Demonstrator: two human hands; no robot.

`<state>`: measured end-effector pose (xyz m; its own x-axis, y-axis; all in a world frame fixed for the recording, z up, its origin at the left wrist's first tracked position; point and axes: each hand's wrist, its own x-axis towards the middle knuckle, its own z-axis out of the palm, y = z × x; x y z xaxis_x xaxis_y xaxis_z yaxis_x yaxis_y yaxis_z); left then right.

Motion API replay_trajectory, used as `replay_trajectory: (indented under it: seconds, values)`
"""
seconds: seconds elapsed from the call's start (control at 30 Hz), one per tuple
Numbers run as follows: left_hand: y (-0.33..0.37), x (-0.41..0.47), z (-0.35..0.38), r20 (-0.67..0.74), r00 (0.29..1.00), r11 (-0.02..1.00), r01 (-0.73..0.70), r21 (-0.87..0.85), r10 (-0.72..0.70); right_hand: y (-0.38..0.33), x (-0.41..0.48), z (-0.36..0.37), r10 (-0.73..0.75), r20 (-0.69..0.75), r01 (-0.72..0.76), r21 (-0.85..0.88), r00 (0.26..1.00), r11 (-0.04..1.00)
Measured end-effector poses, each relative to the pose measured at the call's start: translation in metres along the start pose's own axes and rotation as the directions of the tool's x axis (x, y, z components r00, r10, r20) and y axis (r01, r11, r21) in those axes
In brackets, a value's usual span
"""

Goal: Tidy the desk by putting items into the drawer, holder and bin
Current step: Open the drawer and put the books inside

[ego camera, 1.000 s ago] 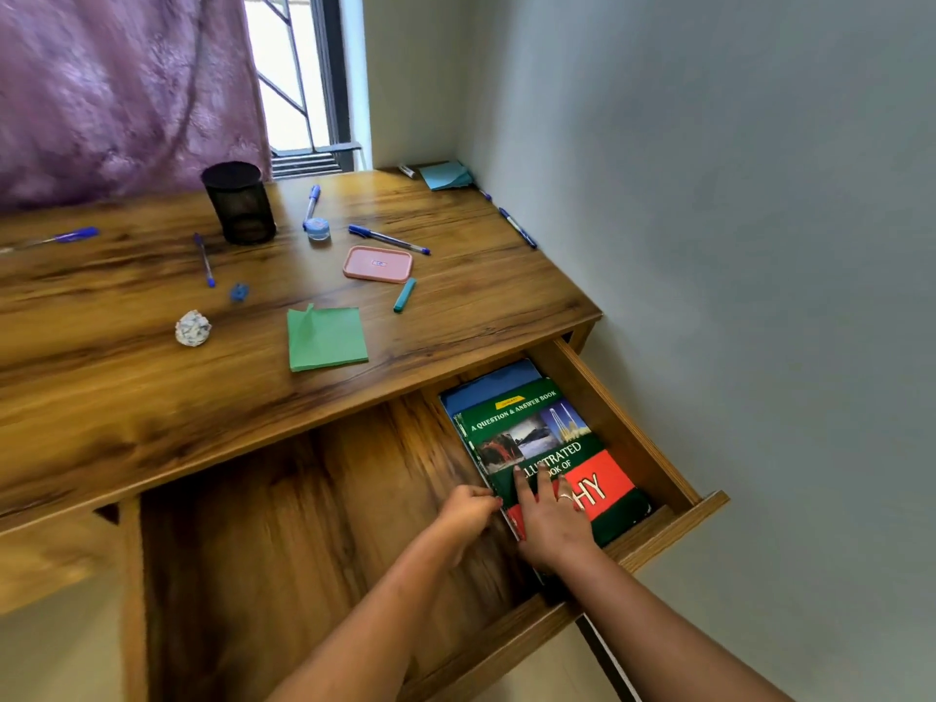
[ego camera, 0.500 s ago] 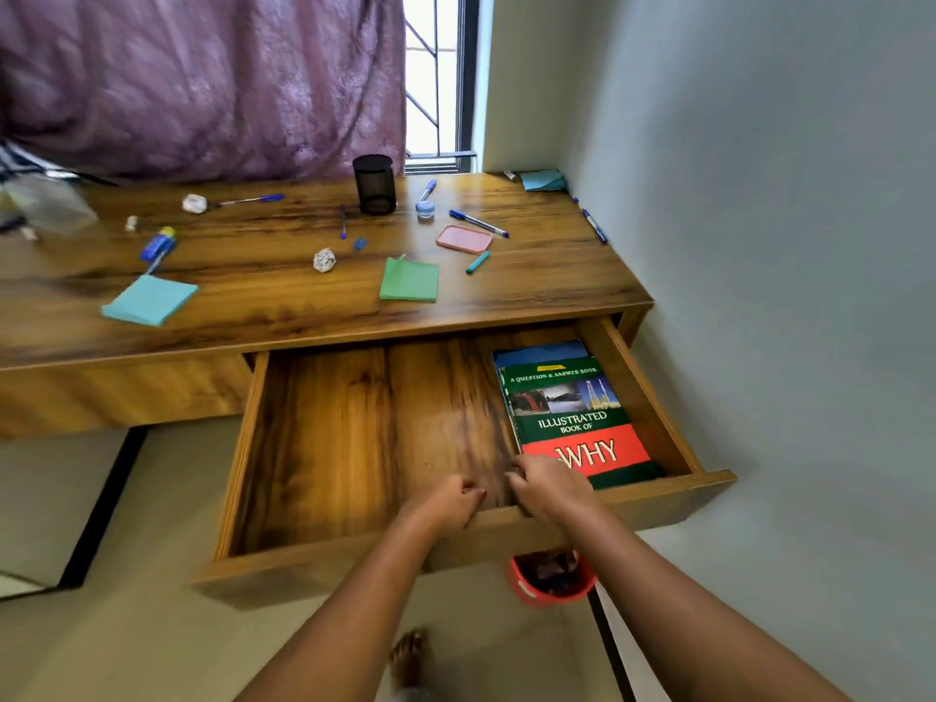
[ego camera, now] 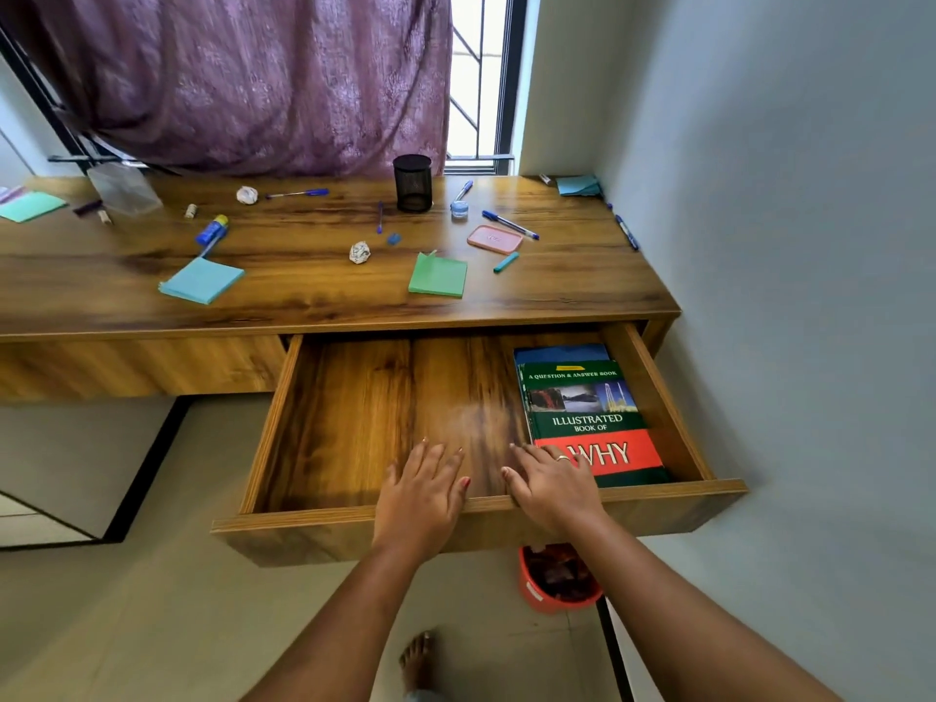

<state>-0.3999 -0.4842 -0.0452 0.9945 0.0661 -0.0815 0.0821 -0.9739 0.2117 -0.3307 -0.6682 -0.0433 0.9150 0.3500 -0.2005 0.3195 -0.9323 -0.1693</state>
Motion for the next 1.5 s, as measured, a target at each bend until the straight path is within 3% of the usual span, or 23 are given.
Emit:
replay_trajectory:
  seconds: [0.27,0.63,1.03,1.17,1.5]
  values:
    - [-0.010,0.047,-0.003,-0.080,0.997,0.998,-0.002,0.064,0.007,0.001,0.051,-0.007,0.077,-0.099,-0.074,0.030,0.992,0.997]
    - [-0.026,0.141,-0.022,-0.269,0.961,0.991,-0.031,0.131,0.066,0.003,0.145,-0.028,0.035,-0.206,-0.046,-0.051,0.978,0.998]
    - [-0.052,0.235,-0.032,-0.216,0.965,0.974,-0.103,0.201,0.147,0.006,0.223,-0.052,-0.085,-0.265,0.047,-0.147,0.961,0.988]
    - [-0.057,0.249,-0.035,-0.224,0.953,0.964,-0.155,0.217,0.204,0.014,0.227,-0.055,-0.161,-0.218,0.118,-0.197,0.963,0.973]
    - [-0.063,0.253,-0.044,-0.175,0.939,0.930,-0.243,0.277,0.297,-0.008,0.226,-0.071,-0.132,-0.103,0.095,-0.305,0.986,0.948]
